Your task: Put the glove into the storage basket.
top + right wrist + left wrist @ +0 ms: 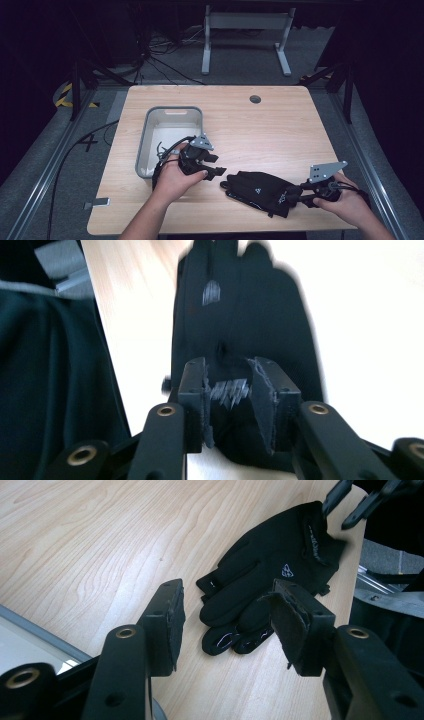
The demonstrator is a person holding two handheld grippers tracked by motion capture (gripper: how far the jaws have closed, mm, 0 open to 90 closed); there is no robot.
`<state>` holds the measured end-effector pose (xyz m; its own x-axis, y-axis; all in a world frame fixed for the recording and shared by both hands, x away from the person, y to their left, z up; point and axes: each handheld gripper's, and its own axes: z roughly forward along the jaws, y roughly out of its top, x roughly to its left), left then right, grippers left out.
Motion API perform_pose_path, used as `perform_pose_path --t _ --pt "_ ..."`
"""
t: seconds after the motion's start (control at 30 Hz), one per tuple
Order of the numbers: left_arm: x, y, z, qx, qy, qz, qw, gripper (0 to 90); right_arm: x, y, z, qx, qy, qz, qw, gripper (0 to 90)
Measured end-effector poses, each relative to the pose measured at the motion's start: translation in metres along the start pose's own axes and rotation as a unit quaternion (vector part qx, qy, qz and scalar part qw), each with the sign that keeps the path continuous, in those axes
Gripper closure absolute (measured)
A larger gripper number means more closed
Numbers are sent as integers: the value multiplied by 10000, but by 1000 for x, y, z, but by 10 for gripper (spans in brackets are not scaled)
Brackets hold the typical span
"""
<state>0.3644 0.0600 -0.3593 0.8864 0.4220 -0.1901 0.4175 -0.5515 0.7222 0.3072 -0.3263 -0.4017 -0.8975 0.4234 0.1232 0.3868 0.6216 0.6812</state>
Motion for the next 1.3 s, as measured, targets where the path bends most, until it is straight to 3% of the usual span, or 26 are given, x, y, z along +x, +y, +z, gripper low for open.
perform_pose_path --t 0.17,0.23,0.27,0.3,0.33,0.4,0.5,0.63,0.73,0.9,1.1,1.3 --pt "-1 0 0 20 16 3 10000 485 -2 18 8 -216 -161 7 9996 615" --pt "-1 -1 -1 20 15 14 10000 485 -2 24 24 -83 -196 8 9998 608" --pt "-2 -2 -2 9 29 -4 10000 484 -4 27 41 7 -185 6 9998 587" --pt "-1 -2 -3 0 35 -8 10000 484 -4 27 41 7 -185 6 9998 587" --pt "0 -4 -4 0 47 -32 10000 484 -6 28 54 76 -185 79 9998 541" --pt "1 -5 -5 6 45 -48 10000 483 -10 27 64 80 -221 147 9996 487" --pt "2 -8 -6 25 74 -82 9999 482 -12 26 73 202 -223 192 9994 474" --pt "2 -9 -8 -1 95 -93 9999 481 -10 26 80 359 -244 66 9990 440" --pt "1 -9 -9 3 108 -101 9999 481 -5 29 85 521 -361 -163 9979 437" --pt "0 -9 -8 22 88 -97 9999 479 -2 36 88 851 -484 -319 9947 536" --pt "1 -10 -9 1 109 -97 9999 479 -3 37 86 821 -433 -303 9952 677" --pt "2 -11 -9 -9 105 -116 9999 478 -4 40 76 614 -319 -245 9973 821"
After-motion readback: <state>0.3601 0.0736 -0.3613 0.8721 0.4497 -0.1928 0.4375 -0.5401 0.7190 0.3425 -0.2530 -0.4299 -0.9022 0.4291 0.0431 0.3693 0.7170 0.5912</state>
